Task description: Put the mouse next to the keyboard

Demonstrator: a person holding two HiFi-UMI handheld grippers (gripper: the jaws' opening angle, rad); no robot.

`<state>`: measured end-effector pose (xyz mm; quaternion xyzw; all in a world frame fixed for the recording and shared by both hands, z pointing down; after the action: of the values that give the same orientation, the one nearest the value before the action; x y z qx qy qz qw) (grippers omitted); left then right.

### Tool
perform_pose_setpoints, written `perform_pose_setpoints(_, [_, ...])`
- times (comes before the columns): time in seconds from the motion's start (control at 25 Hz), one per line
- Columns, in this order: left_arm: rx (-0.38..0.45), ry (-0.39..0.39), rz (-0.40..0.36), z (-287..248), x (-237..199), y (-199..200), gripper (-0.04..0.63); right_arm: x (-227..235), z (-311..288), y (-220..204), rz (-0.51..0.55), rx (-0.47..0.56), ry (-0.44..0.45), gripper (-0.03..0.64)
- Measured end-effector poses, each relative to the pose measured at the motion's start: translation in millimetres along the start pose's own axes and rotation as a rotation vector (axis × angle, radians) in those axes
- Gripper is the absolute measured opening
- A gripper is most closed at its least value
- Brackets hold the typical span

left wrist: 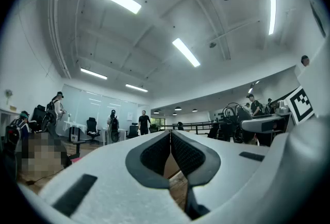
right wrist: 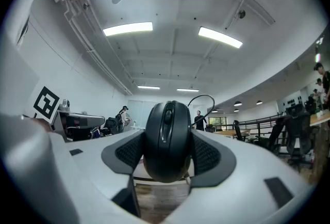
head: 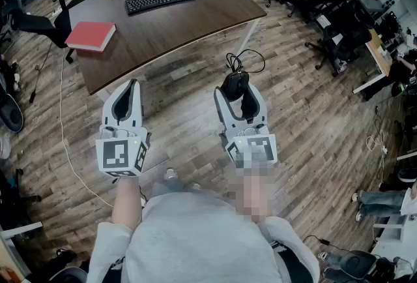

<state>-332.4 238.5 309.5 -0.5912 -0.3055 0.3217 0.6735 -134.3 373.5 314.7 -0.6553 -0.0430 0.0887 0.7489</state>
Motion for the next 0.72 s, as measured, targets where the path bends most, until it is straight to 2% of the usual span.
perform_pose_setpoints(0.72, [0.011,-0.011,-0.011,2,-15,3,0.011,-13,-5,5,-0.019,0.015,-0.015,0.252])
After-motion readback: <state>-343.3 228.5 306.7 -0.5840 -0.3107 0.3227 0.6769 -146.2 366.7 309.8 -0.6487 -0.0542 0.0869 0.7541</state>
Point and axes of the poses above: the fingertips, and each gripper's own axes: z backward along the fingers, x to its right, y out of its top, the point moved 3 cm from there along z, backward along the fingers, and after that the axes turned 1 degree about z, right-handed, at the moved point
